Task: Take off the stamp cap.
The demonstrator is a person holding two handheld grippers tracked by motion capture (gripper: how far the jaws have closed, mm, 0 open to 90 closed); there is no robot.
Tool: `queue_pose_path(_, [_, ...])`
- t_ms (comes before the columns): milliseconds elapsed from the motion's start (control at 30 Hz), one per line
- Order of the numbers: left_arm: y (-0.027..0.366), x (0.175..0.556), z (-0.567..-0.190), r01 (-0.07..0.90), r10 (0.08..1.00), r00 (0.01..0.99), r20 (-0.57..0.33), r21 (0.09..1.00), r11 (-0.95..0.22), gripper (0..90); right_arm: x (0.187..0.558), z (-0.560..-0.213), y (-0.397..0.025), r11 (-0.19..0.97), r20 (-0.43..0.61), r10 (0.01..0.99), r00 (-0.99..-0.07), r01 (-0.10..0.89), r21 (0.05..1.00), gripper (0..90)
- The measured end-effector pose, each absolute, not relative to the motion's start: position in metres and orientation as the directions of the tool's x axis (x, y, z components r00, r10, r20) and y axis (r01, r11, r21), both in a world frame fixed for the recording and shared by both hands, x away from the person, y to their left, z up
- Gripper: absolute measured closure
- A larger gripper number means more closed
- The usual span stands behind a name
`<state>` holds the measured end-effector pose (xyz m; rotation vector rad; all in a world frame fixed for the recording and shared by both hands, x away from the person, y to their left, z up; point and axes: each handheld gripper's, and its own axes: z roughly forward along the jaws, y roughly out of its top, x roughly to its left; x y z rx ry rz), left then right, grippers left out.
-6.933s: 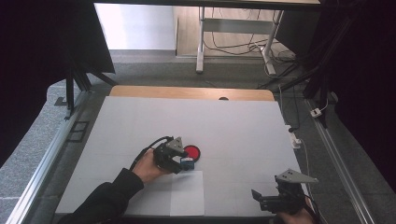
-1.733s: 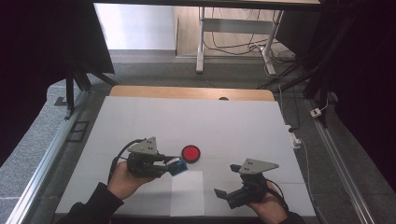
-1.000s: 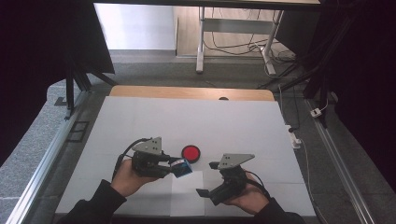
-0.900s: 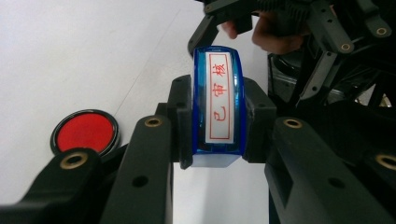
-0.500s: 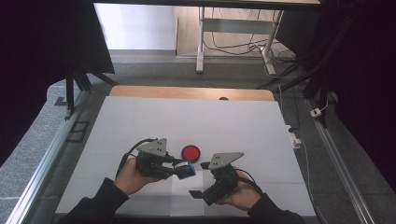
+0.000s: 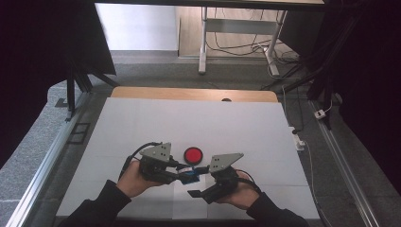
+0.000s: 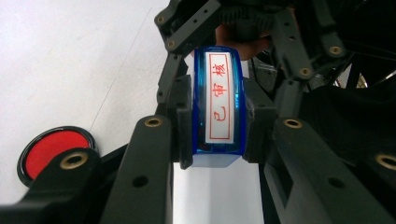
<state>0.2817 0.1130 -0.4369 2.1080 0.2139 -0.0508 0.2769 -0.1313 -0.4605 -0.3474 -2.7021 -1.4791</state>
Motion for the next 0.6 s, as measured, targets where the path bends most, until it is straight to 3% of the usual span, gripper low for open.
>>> queue_pose_path(200, [0.1128,0.2806,-0.4363,0.145,0.107,0.989,-0.105,0.849,-0.508,69.4,0.2834,-0.4654,-0.1318,0.522,0.167,0.129,-0.977,0.210,0.827,45.5])
queue_pose_path(600, [0.1142,0.2798,-0.4362,0.142,0.075,0.990,-0.121,0.867,-0.478,69.5,0.2842,-0.4653,-0.1329,0.496,0.177,0.086,-0.980,0.196,0.846,60.5])
